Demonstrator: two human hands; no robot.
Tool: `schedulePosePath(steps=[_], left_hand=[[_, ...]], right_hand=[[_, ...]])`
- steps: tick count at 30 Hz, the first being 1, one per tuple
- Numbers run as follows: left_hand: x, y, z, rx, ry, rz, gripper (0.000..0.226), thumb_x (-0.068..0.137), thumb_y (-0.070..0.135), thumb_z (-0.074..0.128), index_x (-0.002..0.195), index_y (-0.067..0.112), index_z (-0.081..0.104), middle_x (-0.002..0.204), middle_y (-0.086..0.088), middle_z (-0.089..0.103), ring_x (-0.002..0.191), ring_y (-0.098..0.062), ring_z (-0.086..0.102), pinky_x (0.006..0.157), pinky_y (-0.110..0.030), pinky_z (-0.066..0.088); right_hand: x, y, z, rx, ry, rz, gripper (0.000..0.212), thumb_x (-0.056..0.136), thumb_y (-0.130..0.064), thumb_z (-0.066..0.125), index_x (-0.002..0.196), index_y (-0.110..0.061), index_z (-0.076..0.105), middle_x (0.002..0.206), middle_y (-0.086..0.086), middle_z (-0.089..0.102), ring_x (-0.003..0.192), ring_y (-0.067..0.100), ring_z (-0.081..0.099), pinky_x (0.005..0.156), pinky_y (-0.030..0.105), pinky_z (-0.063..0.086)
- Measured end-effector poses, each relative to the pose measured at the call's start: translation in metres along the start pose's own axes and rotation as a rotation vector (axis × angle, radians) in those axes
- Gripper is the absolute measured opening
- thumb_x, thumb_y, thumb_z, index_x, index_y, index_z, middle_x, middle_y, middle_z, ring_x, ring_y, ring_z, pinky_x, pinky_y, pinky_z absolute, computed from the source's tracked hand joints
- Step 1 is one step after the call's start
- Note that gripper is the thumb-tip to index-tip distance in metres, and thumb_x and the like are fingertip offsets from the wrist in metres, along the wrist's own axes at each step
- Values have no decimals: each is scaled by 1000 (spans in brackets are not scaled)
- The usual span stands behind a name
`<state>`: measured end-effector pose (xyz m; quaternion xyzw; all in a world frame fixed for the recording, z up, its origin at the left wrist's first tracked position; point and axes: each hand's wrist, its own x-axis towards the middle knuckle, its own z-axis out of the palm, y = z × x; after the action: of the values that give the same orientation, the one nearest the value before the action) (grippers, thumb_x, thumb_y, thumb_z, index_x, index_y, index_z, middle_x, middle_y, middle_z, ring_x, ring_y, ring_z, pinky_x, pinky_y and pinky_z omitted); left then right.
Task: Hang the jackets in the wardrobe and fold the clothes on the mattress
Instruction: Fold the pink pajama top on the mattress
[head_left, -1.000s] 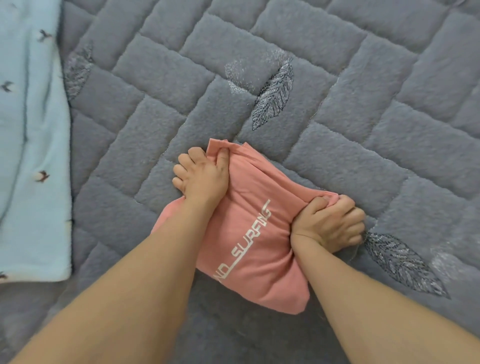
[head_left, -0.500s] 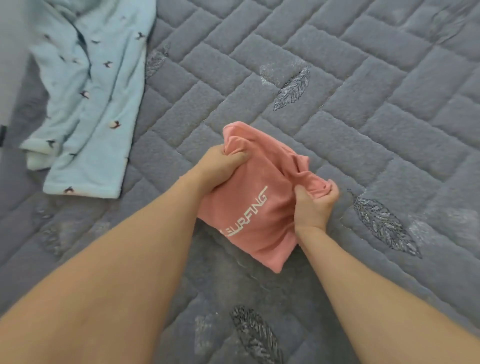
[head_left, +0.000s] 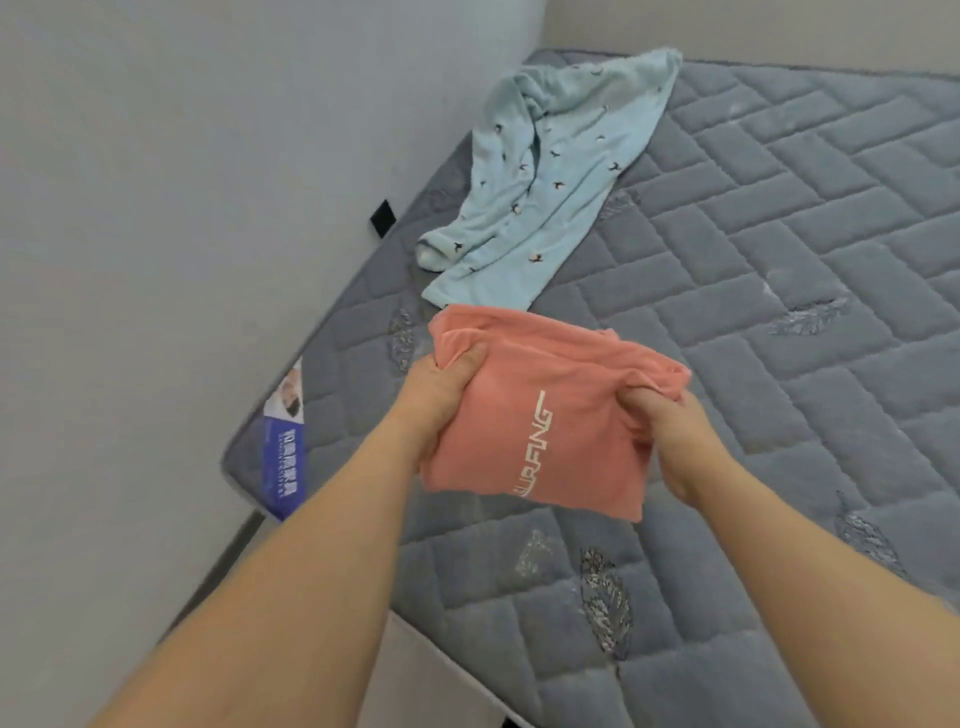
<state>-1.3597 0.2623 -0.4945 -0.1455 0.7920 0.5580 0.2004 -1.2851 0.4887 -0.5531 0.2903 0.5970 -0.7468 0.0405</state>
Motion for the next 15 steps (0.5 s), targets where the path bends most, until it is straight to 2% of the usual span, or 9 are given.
schedulePosePath(steps=[1, 3, 5, 7, 9, 11, 13, 15], left_hand=[[-19, 4, -23, -40, 57, 9, 33, 88, 48, 67, 110, 24, 63, 94, 8, 67, 85, -8, 64, 67, -24, 48], [-60, 12, -68, -90, 182, 33, 33, 88, 48, 67, 111, 24, 65, 93, 10, 67, 87, -8, 64, 71, -26, 50], [-102, 19, -113, -145, 300, 41, 32, 87, 52, 68, 102, 24, 68, 97, 6, 71, 94, -15, 68, 84, -34, 54], [-150, 25, -159, -224, 411, 34, 37, 82, 59, 69, 96, 25, 70, 100, 2, 75, 97, -20, 70, 92, -42, 55], [-202, 31, -204, -309, 510, 32, 45, 79, 62, 70, 100, 23, 71, 101, 0, 76, 97, -22, 71, 92, -47, 56], [-258, 32, -246, -392, 628, 36, 42, 83, 59, 68, 101, 21, 70, 102, -3, 75, 96, -24, 71, 90, -47, 57], [-317, 29, -283, -439, 762, 25, 36, 87, 57, 65, 96, 23, 68, 104, -3, 74, 96, -23, 71, 88, -43, 57], [-379, 21, -312, -479, 902, 24, 33, 89, 54, 63, 93, 22, 67, 103, -4, 73, 95, -22, 70, 85, -38, 58]], right_hand=[[-14, -14, 20, 40, -39, -41, 19, 91, -8, 62, 107, -18, 67, 95, 1, 74, 80, 9, 72, 61, 22, 55], [-45, -37, 66, 29, -81, -125, 18, 91, -14, 61, 104, -23, 69, 99, -2, 75, 93, 14, 71, 74, 27, 56], [-79, -61, 111, 19, -119, -199, 18, 91, -19, 61, 101, -32, 68, 106, -7, 73, 102, 13, 68, 86, 32, 53], [-122, -85, 159, 21, -181, -252, 17, 92, -23, 61, 103, -37, 62, 110, -11, 69, 104, 7, 65, 92, 29, 50], [-168, -108, 206, 0, -255, -313, 15, 95, -19, 59, 97, -34, 59, 101, -16, 66, 94, -1, 63, 84, 15, 48], [-219, -127, 251, -43, -348, -357, 12, 97, -15, 55, 99, -26, 52, 93, -18, 58, 84, -6, 56, 70, 1, 41], [-271, -136, 290, -70, -421, -399, 11, 99, -16, 53, 105, -19, 44, 91, -15, 53, 81, -5, 51, 63, -1, 38], [-326, -140, 323, -109, -489, -440, 12, 99, -20, 53, 103, -17, 42, 86, -12, 51, 75, -3, 48, 61, 8, 39]])
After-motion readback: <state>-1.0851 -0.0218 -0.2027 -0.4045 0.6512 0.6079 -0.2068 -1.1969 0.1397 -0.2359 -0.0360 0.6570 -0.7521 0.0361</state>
